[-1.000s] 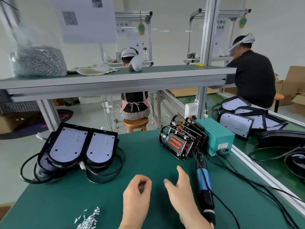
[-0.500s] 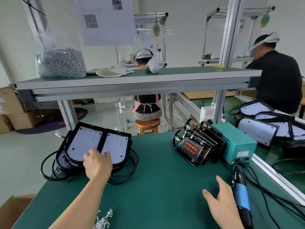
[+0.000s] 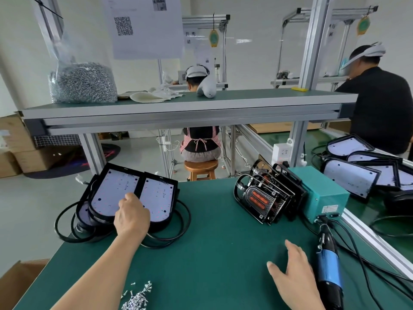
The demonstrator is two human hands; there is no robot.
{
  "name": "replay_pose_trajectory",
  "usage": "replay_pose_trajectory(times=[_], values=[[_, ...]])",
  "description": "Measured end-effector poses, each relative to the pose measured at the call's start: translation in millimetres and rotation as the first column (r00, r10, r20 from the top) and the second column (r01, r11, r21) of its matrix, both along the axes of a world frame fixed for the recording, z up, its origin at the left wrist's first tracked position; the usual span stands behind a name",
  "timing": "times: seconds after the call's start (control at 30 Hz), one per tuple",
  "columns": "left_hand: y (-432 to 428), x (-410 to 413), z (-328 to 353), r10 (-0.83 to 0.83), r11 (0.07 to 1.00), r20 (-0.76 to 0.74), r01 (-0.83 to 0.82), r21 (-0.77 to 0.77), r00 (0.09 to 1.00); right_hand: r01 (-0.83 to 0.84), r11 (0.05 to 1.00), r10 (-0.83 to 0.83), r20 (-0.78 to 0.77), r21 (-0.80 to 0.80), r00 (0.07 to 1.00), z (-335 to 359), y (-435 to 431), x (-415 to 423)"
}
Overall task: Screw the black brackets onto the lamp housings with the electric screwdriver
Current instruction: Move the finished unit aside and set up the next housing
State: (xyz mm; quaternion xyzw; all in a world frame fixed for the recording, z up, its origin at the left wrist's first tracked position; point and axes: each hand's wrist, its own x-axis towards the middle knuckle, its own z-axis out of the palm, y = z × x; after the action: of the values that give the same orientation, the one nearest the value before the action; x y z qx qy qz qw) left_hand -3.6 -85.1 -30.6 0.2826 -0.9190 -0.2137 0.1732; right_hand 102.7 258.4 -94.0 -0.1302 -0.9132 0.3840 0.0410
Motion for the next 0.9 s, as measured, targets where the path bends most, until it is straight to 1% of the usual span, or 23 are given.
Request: replay_pose_trajectory(times=[0.2,0.33,0.4,0.5,0.67,0.73,0.8,0.9], values=[[12.0,11.5,3.6,-0.002,0.981,-0.106,0.023,0.193,0.994,0.006,1.000,-0.006,0.007,0.007,1.000,0.1,-0.4,2.6],[28.4,34.3,2.0,-0.023,0.928,-0.160,0.081,0.363,0.987,0.014,1.000,-0.014,-0.001,0.017,1.000,1.3,-1.8,4.1],[40.2,49.7,-3.2,-0.041,0.900,-0.188,0.118,0.419,0.981,0.025,0.999,-0.025,-0.007,0.020,1.000,2.0,-2.7,4.4],[58.6,74.5,-18.4,-0.101,0.873,-0.202,0.184,0.451,0.974,0.029,0.999,-0.029,-0.006,0.045,1.000,1.6,-4.4,5.6],[82.9,104.4,-42.4,-0.194,0.862,-0.136,0.235,0.448,0.971,0.028,0.997,-0.027,-0.014,0.072,1.000,3.0,-5.8,5.0],[90.7,112.9,-48.0,-0.210,0.861,-0.143,0.252,0.441,0.967,-0.003,1.000,0.003,-0.039,0.003,0.999,3.9,-12.2,6.0],[96.0,118.7,-50.6,-0.220,0.867,-0.153,0.265,0.422,0.963,-0.064,0.992,0.057,-0.059,-0.113,0.997,6.5,-28.7,9.0],[99.7,121.4,-50.5,-0.242,0.876,-0.168,0.290,0.387,0.956,-0.137,0.954,0.136,-0.022,-0.266,0.990,12.9,-64.8,9.8]])
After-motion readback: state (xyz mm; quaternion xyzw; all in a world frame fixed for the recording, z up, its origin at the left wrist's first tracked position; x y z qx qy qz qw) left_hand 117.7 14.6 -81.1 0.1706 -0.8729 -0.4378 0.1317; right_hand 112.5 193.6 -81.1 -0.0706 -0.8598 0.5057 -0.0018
